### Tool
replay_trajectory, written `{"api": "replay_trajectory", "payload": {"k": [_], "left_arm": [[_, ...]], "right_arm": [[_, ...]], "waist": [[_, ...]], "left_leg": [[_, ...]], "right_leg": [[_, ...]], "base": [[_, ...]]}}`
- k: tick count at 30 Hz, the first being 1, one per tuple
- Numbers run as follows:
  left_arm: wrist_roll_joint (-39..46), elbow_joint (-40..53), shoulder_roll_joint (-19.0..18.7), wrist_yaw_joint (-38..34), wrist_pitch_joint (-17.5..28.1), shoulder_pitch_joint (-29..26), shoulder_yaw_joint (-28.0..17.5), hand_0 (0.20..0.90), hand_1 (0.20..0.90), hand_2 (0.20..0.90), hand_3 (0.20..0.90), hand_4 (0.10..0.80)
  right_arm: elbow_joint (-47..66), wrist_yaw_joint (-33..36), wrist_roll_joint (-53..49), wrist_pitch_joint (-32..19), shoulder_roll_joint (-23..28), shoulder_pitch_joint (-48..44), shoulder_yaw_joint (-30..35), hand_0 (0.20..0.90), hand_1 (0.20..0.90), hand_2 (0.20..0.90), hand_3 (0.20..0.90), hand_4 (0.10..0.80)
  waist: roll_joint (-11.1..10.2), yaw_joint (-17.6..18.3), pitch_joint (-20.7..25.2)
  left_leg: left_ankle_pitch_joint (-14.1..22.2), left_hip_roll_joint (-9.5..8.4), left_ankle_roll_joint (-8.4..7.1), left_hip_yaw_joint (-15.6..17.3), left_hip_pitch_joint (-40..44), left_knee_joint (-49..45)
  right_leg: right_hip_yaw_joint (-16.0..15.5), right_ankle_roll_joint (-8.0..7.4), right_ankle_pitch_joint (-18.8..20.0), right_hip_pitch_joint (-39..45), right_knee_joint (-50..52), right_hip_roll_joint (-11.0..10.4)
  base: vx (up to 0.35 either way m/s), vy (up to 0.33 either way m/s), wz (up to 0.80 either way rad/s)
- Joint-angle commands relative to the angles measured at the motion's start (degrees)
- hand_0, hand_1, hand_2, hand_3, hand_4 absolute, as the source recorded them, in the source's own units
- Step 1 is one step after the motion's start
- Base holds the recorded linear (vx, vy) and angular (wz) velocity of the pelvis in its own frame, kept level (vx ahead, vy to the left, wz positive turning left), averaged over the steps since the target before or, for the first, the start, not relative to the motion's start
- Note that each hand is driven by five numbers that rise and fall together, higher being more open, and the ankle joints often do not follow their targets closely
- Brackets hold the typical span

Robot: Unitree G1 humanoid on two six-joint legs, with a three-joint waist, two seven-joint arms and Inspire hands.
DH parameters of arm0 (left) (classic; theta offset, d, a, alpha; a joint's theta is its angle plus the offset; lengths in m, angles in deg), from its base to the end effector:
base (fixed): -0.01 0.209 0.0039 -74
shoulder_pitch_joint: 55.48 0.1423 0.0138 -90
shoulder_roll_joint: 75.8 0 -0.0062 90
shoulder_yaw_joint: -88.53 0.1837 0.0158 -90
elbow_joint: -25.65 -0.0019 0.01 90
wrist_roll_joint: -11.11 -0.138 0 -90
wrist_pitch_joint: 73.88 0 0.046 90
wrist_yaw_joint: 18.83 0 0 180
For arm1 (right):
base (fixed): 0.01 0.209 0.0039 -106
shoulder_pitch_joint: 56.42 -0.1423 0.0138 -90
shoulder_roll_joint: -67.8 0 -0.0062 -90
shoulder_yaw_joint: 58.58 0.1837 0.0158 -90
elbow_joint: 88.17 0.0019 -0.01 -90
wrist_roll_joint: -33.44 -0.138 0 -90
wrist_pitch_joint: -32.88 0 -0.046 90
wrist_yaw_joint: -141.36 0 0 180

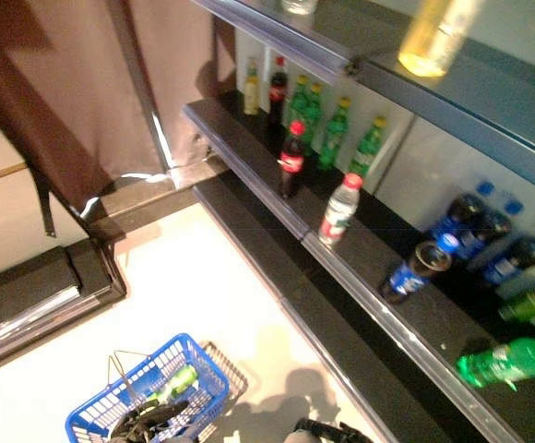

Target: Pick up the drink and place into the basket.

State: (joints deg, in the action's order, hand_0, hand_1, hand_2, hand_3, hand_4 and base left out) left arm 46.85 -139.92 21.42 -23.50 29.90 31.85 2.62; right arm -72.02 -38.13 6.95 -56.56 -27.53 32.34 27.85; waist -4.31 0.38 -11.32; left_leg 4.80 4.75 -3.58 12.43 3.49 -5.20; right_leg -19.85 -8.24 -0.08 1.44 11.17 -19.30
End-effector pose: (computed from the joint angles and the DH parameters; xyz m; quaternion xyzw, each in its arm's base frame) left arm 0.0819 0.2048 -0.1170 -0.1199 0.4677 0.2497 0.8393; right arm 0.0690 -0.2118 -0.1200 0.0896 0.5734 -0.1674 0.7970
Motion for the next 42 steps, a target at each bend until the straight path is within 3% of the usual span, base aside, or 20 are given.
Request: {"api": "replay_trajectory", "payload": {"k": [1,3,5,6,8,12,14,15,17,18,20,22,23,25,27,29,36,40,41,42], "left_arm": [[-3.71,3.09,-2.28,0.73,3.57,1.94,1.39,0.3,0.3,0.3,0.2,0.1],[-3.71,3.09,-2.28,0.73,3.57,1.95,1.39,0.3,0.3,0.3,0.2,0.1],[-1.4,4.22,-3.3,1.91,2.94,1.59,4.25,0.3,0.3,0.3,0.2,0.1],[-0.2,4.3,-3.05,1.4,2.14,1.12,4.32,0.3,0.3,0.3,0.2,0.1],[-0.25,4.0,-2.6,1.41,1.71,0.73,4.25,0.3,0.3,0.3,0.2,0.1],[-1.65,3.62,-2.04,2.6,3.53,1.19,4.64,0.3,0.3,0.3,0.2,0.1],[-2.21,3.16,-1.79,2.29,3.51,0.21,5.22,0.3,0.3,0.3,0.2,0.1],[-2.08,3.16,-1.03,3.05,3.0,-0.29,5.57,0.3,0.3,0.3,0.2,0.1],[-2.7,3.28,-0.64,3.6,3.04,-0.39,5.79,0.3,0.3,0.3,0.2,0.1],[-4.95,3.28,0.11,4.86,4.06,-0.48,6.51,0.3,0.3,0.3,0.2,0.1],[-5.48,3.48,1.09,4.84,5.25,-0.28,7.92,0.3,0.3,0.3,0.2,0.1],[-2.85,4.27,1.74,3.69,5.01,0.18,8.44,0.3,0.3,0.3,0.2,0.1],[-2.31,4.52,1.56,3.6,4.66,0.17,7.61,0.3,0.3,0.3,0.2,0.1],[-1.74,4.83,1.08,3.47,4.86,0.16,7.37,0.3,0.3,0.3,0.2,0.1],[-0.94,4.87,0.47,3.38,5.54,1.19,7.08,0.3,0.3,0.3,0.2,0.1],[-1.75,3.82,1.39,2.59,5.71,2.5,5.24,0.3,0.3,0.3,0.2,0.1],[-1.05,2.87,-0.9,0.6,2.95,0.97,5.34,0.3,0.3,0.3,0.2,0.1],[-0.51,3.24,-3.68,2.11,2.78,0.58,3.31,0.3,0.3,0.3,0.2,0.1],[0.4,3.77,-4.16,3.13,3.7,0.69,2.81,0.3,0.3,0.3,0.2,0.1],[0.66,4.03,-4.21,3.69,4.09,0.78,2.68,0.3,0.3,0.3,0.2,0.1]], "right_arm": [[-1.61,2.74,0.46,-0.73,1.37,2.97,-2.06,0.9,0.9,0.9,0.9,0.8],[-1.6,2.74,0.46,-0.72,1.36,2.98,-2.06,0.9,0.9,0.9,0.9,0.8],[-0.71,3.82,-4.08,-2.43,0.82,2.65,-3.07,0.9,0.9,0.9,0.9,0.8],[-1.05,3.14,-5.16,-2.37,0.9,2.52,-3.13,0.9,0.9,0.9,0.9,0.8],[-1.78,2.37,-7.24,-2.33,1.21,2.45,-3.12,0.9,0.9,0.9,0.9,0.8],[-1.91,1.77,-8.34,-2.26,1.42,1.8,-3.07,0.9,0.9,0.9,0.9,0.8],[-2.04,2.18,-8.49,-1.55,1.3,1.98,-2.61,0.9,0.9,0.9,0.9,0.8],[-1.97,3.29,-8.75,-0.79,1.59,2.9,-2.58,0.9,0.9,0.9,0.9,0.8],[-1.92,3.79,-8.15,-0.87,1.77,3.38,-2.43,0.9,0.9,0.9,0.9,0.8],[-1.67,4.17,-6.3,-1.37,2.17,4.16,-2.16,0.9,0.9,0.9,0.9,0.8],[-1.25,3.73,-6.03,-2.16,2.75,4.57,-2.16,0.9,0.9,0.9,0.9,0.8],[-0.48,3.74,-6.78,-2.73,2.83,4.45,-2.23,0.9,0.9,0.9,0.9,0.8],[-0.67,3.3,-6.68,-2.79,2.85,3.84,-2.25,0.9,0.9,0.9,0.9,0.8],[-1.51,2.47,-5.4,-2.41,2.87,2.52,-2.77,0.9,0.9,0.9,0.9,0.8],[-3.19,1.94,-5.68,-1.92,3.07,0.57,-4.1,0.9,0.9,0.9,0.9,0.8],[-4.12,1.26,-5.69,-0.75,2.92,-0.61,-3.72,0.9,0.9,0.9,0.9,0.8],[-3.32,1.18,0.8,-0.28,2.62,0.75,-2.44,0.9,0.9,0.9,0.9,0.8],[-2.76,0.76,2.68,-2.46,2.56,1.02,-3.87,0.9,0.9,0.9,0.9,0.8],[-2.37,0.61,5.12,-3.54,2.6,-0.06,-4.54,0.9,0.9,0.9,0.9,0.8],[-2.19,0.61,5.96,-4.17,2.59,-0.42,-4.85,0.9,0.9,0.9,0.9,0.8]], "waist": [[2.84,-1.2,-0.35],[2.79,-1.26,-0.32],[4.07,2.14,-0.47],[3.48,2.72,-0.27],[2.28,2.99,0.16],[1.03,3.92,-0.6],[1.23,5.11,-0.35],[1.78,6.17,0.64],[1.96,6.52,1.06],[1.67,6.7,1.77],[0.93,6.29,1.93],[0.38,5.24,1.96],[-0.3,4.32,1.44],[-0.78,3.1,1.43],[-0.11,0.88,1.51],[1.08,-1.45,1.73],[4.97,2.32,2.34],[5.74,1.98,1.97],[6.16,0.81,1.73],[6.26,0.35,1.7]], "left_leg": [[-0.3,-0.26,2.39,1.27,-0.82,-3.09],[-0.29,-0.32,2.41,1.35,-0.83,-3.09],[-0.35,-4.06,4.1,-1.03,0.22,0.61],[0.12,-5.81,4.27,-1.53,0.11,0.44],[0.45,-7.85,4.25,-1.78,-0.24,-0.04],[2.71,-10.59,4.79,-2.11,2.28,0.31],[5.11,-11.32,5.72,-3.83,3.07,-2.43],[3.86,-11.8,4.19,-5.77,3.94,-6.79],[1.12,-11.65,2.69,-5.43,3.7,-11.71],[-4.75,-11.43,0.1,-4.85,1.25,-20.65],[-7.86,-11.39,-1.68,-3.88,-4.16,-34.42],[-8.52,-9.8,-0.74,-4.36,-10.31,-35.75],[-6.56,-7.72,1.37,-5.02,-13.87,-33.79],[-4.73,-6.1,2.79,-6.65,-13.2,-25.0],[-6.15,-3.31,2.27,-14.63,-11.49,-5.42],[-9.83,-3.94,1.33,-21.81,-14.28,0.82],[-5.87,-4.22,2.28,-17.53,-6.68,2.36],[-4.05,-3.51,2.46,-11.89,-5.07,1.72],[-3.45,-2.24,2.16,-7.87,-4.73,1.4],[-3.34,-1.84,2.06,-6.76,-4.69,1.34]], "right_leg": [[5.43,-1.47,7.79,-5.12,10.25,-1.99],[5.56,-1.49,7.72,-5.27,10.4,-2.06],[9.36,1.55,-0.77,-7.42,11.22,13.02],[9.04,3.53,-2.36,-6.02,6.04,16.68],[9.24,4.68,-1.42,-4.66,-2.98,19.15],[5.66,2.62,6.74,-11.74,-5.7,19.88],[7.06,4.32,5.61,-13.27,-3.85,20.65],[7.75,6.2,4.17,-11.62,-3.77,22.09],[7.03,7.2,3.36,-10.48,-4.05,22.18],[6.11,8.75,2.35,-7.9,-5.36,21.65],[6.07,9.8,1.95,-5.32,-6.53,20.63],[8.15,10.07,1.09,-3.28,-6.68,20.19],[11.64,9.73,0.89,-1.72,-7.25,20.01],[15.87,8.88,0.72,-0.81,-8.29,19.78],[23.58,7.5,-0.38,1.07,-9.46,20.66],[29.43,6.81,-2.25,3.69,-9.6,21.23],[26.11,3.75,-4.6,-0.86,-1.83,16.06],[18.94,1.94,-3.02,-2.6,-1.89,11.69],[13.8,0.59,-1.69,-3.37,-2.12,8.34],[12.41,0.3,-1.24,-3.43,-2.32,7.39]], "base": [[0.065,0.259,0.25],[0.094,0.249,0.1],[0.361,0.5,0.12],[0.389,0.236,0.59],[0.38,0.115,0.8],[0.334,0.058,0.14],[0.429,0.066,0.0],[0.411,0.077,0.23],[0.269,0.039,0.68],[0.276,0.009,0.77],[0.264,0.008,0.5],[0.295,0.064,0.19],[0.293,0.093,-0.35],[0.297,0.197,-0.71],[0.426,0.356,-1.51],[0.45,0.422,-1.77],[0.204,0.323,-1.5],[-0.001,0.05,-0.79],[-0.075,-0.009,-0.94],[-0.092,-0.021,-1.23]]}}
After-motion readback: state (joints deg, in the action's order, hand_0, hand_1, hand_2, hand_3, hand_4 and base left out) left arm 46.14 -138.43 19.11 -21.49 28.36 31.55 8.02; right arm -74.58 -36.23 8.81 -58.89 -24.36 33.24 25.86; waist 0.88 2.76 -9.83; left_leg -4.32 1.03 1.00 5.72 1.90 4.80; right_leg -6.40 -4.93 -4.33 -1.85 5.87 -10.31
